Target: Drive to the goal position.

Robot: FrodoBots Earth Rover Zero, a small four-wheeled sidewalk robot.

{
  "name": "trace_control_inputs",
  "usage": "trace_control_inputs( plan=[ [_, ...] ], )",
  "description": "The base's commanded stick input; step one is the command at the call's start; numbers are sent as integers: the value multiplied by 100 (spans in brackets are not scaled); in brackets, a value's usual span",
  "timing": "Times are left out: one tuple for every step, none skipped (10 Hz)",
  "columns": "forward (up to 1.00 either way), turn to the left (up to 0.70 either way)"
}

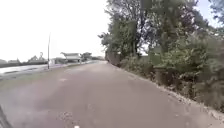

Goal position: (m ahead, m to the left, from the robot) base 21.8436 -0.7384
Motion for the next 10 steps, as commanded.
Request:
trace_control_inputs(
  plan=[
    [100,-6],
    [100,-6],
    [100,-6],
    [100,-7],
    [100,-8],
    [100,-9],
    [100,-9],
    [100,-10],
    [100,-10],
    [100,-10]
  ],
)
